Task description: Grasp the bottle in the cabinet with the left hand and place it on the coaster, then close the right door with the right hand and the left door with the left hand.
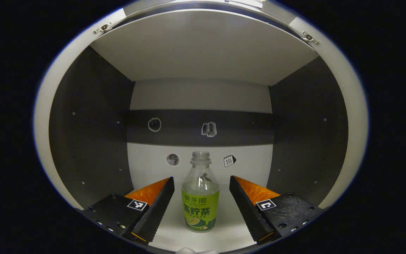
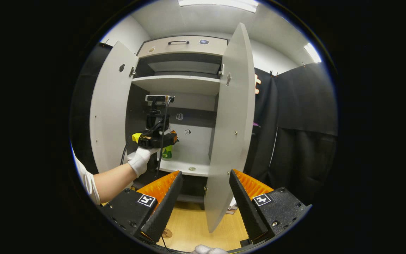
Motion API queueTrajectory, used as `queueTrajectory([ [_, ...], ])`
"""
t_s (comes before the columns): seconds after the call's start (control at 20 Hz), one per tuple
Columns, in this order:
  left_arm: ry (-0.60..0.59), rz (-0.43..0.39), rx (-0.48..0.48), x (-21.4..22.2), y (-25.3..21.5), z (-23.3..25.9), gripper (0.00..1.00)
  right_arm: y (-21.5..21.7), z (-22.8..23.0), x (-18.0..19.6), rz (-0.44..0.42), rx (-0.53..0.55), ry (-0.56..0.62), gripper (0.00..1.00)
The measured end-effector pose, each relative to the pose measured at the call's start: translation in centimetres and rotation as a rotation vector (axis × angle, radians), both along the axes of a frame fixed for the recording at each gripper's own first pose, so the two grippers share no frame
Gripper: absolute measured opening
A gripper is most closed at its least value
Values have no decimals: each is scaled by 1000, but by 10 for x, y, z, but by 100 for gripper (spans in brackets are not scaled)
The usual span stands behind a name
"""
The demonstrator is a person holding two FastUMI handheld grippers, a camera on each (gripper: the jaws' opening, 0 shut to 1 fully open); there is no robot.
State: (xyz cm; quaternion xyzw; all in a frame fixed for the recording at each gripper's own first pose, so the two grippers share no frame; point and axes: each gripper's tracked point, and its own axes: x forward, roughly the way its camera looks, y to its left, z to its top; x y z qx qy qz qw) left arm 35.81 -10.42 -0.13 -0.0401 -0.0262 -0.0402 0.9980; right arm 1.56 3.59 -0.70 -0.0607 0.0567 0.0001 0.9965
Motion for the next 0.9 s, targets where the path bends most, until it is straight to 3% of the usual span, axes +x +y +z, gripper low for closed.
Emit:
queueTrajectory([
  [0.35,55,68,37,19,0,-11,96,-13,1,-9,-27,7,-8,83],
  [0.45,71,78,32,16,9,-13,76,-14,2,-13,-26,9,-12,83],
  [0.7,-23,31,29,-36,13,17,73,-20,4,-21,-21,18,-23,83],
  [0.9,-77,-53,32,-97,11,24,73,-22,-5,-33,-11,35,-5,83],
])
